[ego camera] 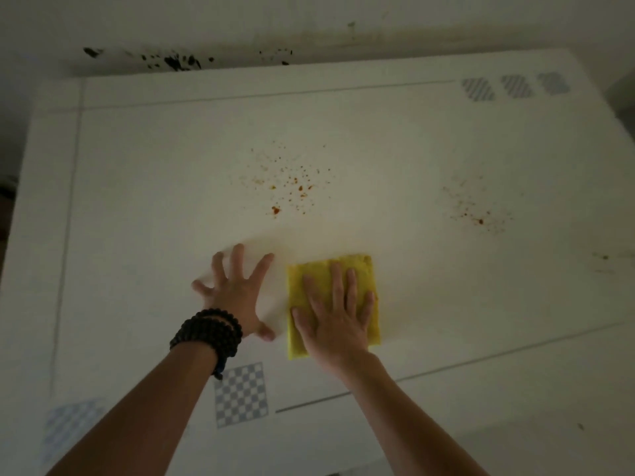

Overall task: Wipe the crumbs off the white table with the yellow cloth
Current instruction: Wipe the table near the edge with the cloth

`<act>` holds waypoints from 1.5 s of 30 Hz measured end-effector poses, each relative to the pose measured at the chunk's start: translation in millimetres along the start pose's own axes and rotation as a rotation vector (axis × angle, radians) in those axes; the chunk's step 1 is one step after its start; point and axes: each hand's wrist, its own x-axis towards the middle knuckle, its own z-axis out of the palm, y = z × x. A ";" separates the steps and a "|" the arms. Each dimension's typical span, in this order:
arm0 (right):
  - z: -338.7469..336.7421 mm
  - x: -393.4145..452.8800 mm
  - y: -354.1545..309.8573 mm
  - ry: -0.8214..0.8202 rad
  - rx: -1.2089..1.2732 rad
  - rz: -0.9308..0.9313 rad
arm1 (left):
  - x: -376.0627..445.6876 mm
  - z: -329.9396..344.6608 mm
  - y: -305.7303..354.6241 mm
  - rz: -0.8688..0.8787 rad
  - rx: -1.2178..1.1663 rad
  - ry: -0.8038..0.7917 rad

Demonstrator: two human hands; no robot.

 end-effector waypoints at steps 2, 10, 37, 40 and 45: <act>-12.8 15.8 3.1 -0.007 -0.006 -0.011 | 1.4 -2.2 5.6 0.000 -0.007 0.001; -19.3 37.2 -7.6 0.024 0.031 -0.083 | -11.2 1.1 5.3 -0.054 -0.079 0.047; -7.4 2.0 -24.2 -0.024 0.131 0.165 | -35.7 10.5 -21.0 0.072 -0.064 0.150; 4.4 -3.1 -53.1 -0.048 0.071 0.023 | -27.8 -1.5 -48.0 0.022 -0.083 0.109; -10.9 27.9 -65.0 -0.075 0.000 -0.040 | -4.1 -18.0 -66.6 -0.023 -0.085 0.127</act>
